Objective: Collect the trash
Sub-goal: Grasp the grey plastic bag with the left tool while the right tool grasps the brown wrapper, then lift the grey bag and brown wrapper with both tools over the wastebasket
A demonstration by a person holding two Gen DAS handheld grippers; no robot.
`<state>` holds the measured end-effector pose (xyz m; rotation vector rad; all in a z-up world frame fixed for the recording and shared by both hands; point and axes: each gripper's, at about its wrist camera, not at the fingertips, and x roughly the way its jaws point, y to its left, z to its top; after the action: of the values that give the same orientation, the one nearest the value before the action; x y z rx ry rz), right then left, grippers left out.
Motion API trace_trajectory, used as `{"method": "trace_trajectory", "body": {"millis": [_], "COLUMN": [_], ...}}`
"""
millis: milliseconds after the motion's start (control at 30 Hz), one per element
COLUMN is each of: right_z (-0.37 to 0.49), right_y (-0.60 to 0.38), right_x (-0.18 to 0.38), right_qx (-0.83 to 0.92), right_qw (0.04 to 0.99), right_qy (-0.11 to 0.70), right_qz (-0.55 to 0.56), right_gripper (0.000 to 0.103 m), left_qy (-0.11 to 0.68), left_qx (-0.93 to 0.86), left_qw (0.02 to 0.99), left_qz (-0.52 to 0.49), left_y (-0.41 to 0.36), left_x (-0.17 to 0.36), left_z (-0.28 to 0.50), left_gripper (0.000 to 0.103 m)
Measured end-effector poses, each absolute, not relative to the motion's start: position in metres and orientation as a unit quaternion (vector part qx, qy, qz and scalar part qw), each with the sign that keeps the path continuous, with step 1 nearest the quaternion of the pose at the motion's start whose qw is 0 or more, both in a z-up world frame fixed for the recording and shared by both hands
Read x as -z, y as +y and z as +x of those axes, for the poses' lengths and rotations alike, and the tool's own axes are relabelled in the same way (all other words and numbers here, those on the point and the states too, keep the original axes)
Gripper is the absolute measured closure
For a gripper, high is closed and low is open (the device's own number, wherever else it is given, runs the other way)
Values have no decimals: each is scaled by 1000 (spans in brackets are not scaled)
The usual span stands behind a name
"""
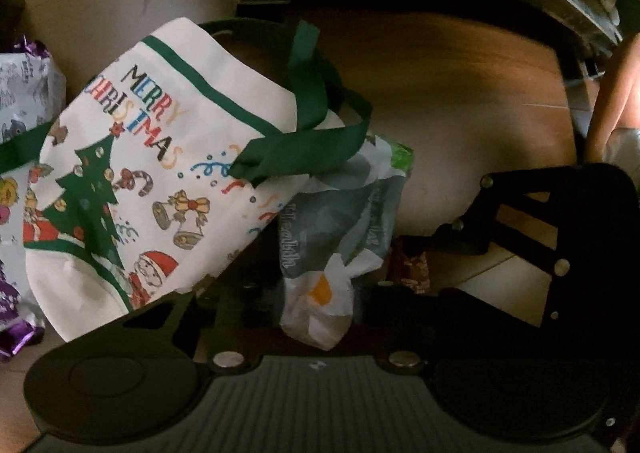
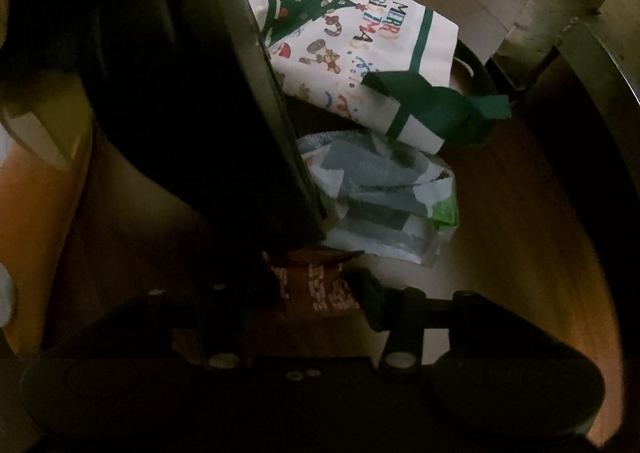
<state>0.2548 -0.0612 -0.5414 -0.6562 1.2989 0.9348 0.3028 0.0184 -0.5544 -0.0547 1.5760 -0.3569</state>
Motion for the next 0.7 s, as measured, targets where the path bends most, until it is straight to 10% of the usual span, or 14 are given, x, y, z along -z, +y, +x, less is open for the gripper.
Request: {"method": "trace_trajectory", "body": {"millis": [700], "right_z": [249], "right_y": [-111], "right_x": [373], "right_qx": [-326], "right_qw": [739], "right_qy": [549], "right_qz": [-218], "right_gripper": [72], "left_qy": [678], "left_qx": [203], "left_qw": [706], "left_qz": [2], "left_y": [34], "left_x": [408], "left_z": [274], "left_gripper": [85]}}
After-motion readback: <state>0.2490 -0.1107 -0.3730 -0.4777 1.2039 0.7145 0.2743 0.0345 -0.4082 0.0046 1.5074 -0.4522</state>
